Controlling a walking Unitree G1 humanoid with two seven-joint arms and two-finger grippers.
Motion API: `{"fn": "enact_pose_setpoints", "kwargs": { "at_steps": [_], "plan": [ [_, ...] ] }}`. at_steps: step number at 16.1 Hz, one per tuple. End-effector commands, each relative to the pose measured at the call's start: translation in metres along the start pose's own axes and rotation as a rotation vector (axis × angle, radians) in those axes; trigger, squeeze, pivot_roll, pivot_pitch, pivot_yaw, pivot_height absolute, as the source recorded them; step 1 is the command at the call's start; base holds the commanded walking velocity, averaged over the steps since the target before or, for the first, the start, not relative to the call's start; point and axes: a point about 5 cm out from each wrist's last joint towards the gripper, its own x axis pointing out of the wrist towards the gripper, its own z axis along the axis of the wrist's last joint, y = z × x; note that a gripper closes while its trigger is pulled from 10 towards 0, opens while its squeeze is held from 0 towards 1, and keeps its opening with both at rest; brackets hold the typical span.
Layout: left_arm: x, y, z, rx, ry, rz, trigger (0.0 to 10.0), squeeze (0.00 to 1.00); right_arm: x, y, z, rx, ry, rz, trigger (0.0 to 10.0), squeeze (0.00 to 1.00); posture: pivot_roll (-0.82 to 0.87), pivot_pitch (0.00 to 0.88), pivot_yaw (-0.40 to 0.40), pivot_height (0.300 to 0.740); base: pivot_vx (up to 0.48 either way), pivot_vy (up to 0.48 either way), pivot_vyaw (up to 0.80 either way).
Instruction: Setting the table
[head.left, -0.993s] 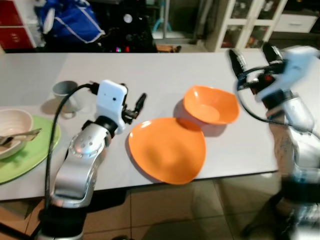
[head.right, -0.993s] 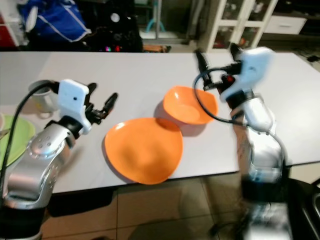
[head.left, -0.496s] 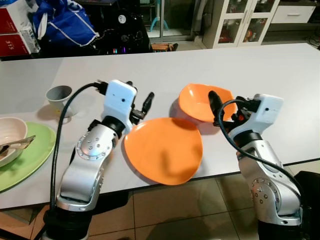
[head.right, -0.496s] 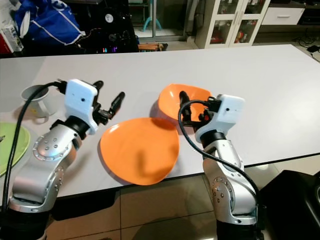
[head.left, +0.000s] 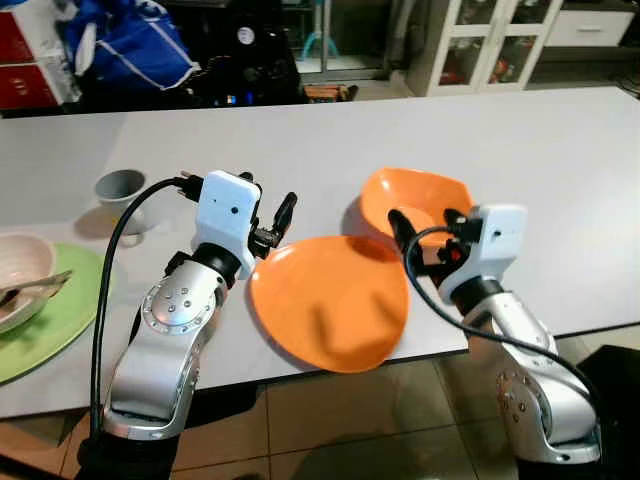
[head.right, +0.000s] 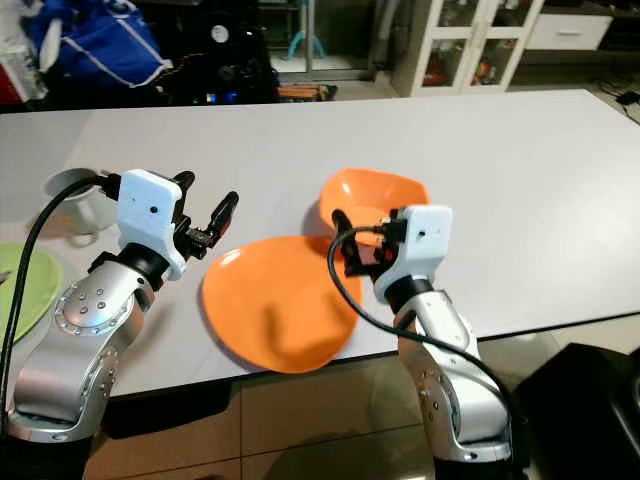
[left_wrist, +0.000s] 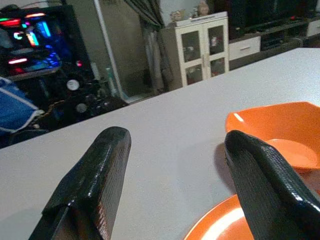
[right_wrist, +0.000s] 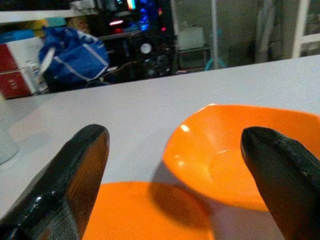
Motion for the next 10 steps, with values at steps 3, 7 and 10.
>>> {"fn": "enact_pose_setpoints", "kwargs": {
  "at_steps": [3, 7, 10],
  "plan": [
    [-0.010, 0.011, 0.006, 0.038, -0.001, 0.047, 10.0, 0.00, 0.001, 0.008, 0.000, -0.012, -0.025, 0.074, 10.0, 0.00, 0.03, 0.000, -0.012, 0.740, 0.000, 0.266, 0.00],
    [-0.006, 0.009, 0.017, 0.063, -0.031, 0.045, 10.0, 0.00, 0.002, 0.011, 0.011, 0.010, -0.102, 0.094, 10.0, 0.00, 0.04, 0.000, -0.013, 0.740, 0.000, 0.268, 0.73],
    [-0.002, 0.013, 0.025, 0.077, -0.056, 0.046, 10.0, 0.00, 0.002, 0.011, 0.025, 0.034, -0.184, 0.088, 10.0, 0.00, 0.02, 0.000, 0.002, 0.740, 0.000, 0.268, 0.69]
  ]
}}
